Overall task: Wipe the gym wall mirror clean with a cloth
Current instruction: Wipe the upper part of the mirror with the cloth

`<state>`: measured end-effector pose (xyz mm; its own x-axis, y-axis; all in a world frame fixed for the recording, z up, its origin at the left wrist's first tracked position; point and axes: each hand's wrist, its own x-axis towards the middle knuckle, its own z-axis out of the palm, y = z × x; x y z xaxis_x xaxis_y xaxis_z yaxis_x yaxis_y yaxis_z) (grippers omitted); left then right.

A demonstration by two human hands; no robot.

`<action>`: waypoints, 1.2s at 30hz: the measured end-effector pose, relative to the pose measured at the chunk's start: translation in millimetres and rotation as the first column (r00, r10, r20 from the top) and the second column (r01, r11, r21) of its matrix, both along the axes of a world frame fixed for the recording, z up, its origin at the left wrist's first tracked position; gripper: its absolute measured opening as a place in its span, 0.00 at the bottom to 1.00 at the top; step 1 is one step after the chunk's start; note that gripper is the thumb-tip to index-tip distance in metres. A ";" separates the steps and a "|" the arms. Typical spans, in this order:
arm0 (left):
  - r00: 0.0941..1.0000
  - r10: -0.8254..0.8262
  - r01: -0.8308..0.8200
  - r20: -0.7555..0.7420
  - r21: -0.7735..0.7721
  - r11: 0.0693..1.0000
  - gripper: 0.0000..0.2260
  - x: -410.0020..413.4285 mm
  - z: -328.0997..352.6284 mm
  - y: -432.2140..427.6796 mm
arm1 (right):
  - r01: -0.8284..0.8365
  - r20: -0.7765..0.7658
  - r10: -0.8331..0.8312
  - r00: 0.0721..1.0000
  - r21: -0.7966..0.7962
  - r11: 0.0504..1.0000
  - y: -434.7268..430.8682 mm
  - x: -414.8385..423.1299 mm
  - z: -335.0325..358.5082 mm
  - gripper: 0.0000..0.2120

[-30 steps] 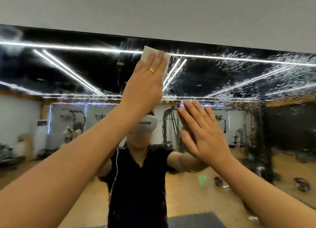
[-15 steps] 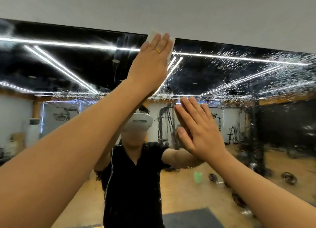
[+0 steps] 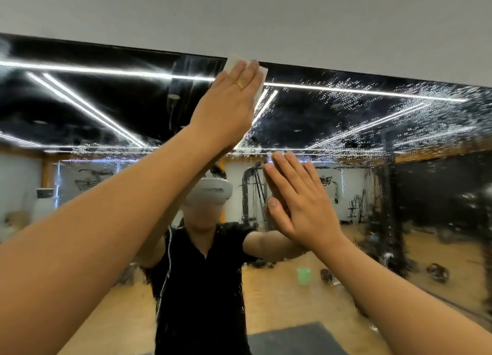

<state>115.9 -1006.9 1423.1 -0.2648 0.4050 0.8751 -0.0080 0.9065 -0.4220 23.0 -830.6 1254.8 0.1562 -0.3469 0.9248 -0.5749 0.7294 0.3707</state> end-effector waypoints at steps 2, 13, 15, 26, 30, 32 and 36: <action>1.000 0.009 -0.009 -0.011 0.019 1.000 0.25 -3.2 6.6 5.2 | 0.002 0.001 -0.002 1.000 0.007 1.000 0.2 0.3 -0.2 0.29; 0.994 0.016 -0.019 -0.104 -0.029 0.999 0.26 -11.8 -45.3 -10.2 | 0.007 0.001 -0.007 1.000 0.022 1.000 3.8 1.1 -0.7 0.30; 0.993 0.008 -0.012 -0.116 -0.038 0.999 0.26 -10.7 -48.4 -15.8 | 0.000 -0.009 0.000 1.000 0.018 1.000 0.8 1.5 0.5 0.30; 0.997 0.071 -0.071 -0.024 0.020 0.997 0.25 -10.0 23.4 24.9 | -0.020 -0.003 0.020 1.000 0.008 1.000 -0.4 -0.8 1.1 0.29; 0.995 0.093 -0.093 -0.032 -0.005 0.996 0.27 -10.8 -3.1 16.0 | -0.035 -0.005 0.035 0.999 0.006 0.999 0.3 -3.2 1.0 0.29; 0.996 0.048 -0.052 -0.071 -0.052 0.997 0.27 -11.3 -28.8 6.8 | -0.031 -0.009 0.031 0.999 0.003 1.000 0.8 -4.1 0.5 0.29; 0.996 -0.002 -0.006 -0.094 -0.085 0.996 0.26 -7.8 -69.3 -13.2 | -0.030 -0.015 0.029 0.999 -0.007 1.000 -0.1 -4.6 -1.2 0.29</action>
<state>108.1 -1020.1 1353.8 -0.1843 0.4787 0.8584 -0.0532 0.8673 -0.4950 18.4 -830.6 1253.6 0.1802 -0.3357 0.9246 -0.5906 0.7147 0.3746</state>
